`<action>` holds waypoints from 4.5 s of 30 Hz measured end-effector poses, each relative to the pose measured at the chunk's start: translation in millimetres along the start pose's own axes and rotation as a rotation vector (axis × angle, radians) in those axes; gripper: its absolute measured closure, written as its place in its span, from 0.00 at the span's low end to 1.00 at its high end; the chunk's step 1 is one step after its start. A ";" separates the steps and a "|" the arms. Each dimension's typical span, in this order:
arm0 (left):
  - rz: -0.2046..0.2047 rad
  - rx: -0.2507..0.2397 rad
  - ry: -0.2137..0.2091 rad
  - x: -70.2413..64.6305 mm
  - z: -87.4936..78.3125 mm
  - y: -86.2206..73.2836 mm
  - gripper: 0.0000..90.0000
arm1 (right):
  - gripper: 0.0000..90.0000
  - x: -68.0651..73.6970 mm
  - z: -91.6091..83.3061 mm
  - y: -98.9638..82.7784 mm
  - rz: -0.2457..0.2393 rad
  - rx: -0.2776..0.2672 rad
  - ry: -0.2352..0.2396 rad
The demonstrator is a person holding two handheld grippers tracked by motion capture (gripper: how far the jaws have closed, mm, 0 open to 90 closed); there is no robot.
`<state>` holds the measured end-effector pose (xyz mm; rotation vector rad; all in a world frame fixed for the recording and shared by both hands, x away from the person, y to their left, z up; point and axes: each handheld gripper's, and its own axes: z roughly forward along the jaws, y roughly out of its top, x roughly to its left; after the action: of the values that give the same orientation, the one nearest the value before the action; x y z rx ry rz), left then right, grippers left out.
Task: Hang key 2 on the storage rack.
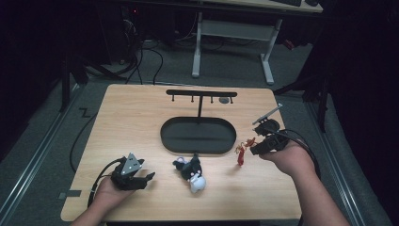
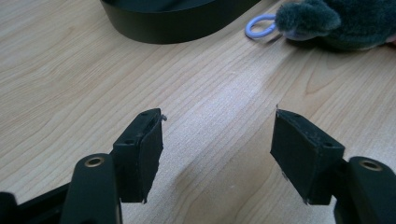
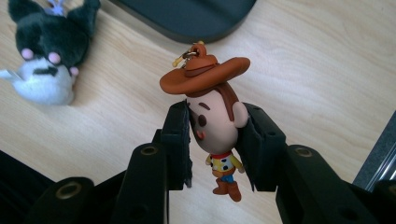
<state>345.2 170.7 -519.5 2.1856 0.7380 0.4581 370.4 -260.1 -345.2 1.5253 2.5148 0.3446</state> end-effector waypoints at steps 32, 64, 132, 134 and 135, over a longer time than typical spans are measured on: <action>-0.003 -0.006 -0.006 0.9 -1.6 -0.7 0.38 | 0.73 7.0 -7.7 51.8 -0.005 -0.027 -0.025; -0.010 -0.004 -0.011 3.7 -3.0 -2.6 0.38 | 0.73 -15.9 -12.3 105.2 0.067 -0.065 -0.090; -0.012 0.016 -0.020 4.8 -1.2 -4.3 0.38 | 0.65 -35.5 74.8 103.4 0.180 -0.070 -0.055; -0.012 0.015 -0.021 4.8 -1.1 -4.2 0.38 | 0.59 -36.7 74.7 102.3 0.197 -0.073 -0.050; -0.011 0.015 -0.020 4.7 -1.1 -4.2 0.38 | 0.58 -37.2 73.9 101.5 0.197 -0.074 -0.051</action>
<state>346.7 176.5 -521.6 2.1959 0.7445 0.4252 493.5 -240.1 -385.4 1.7342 2.2925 0.4159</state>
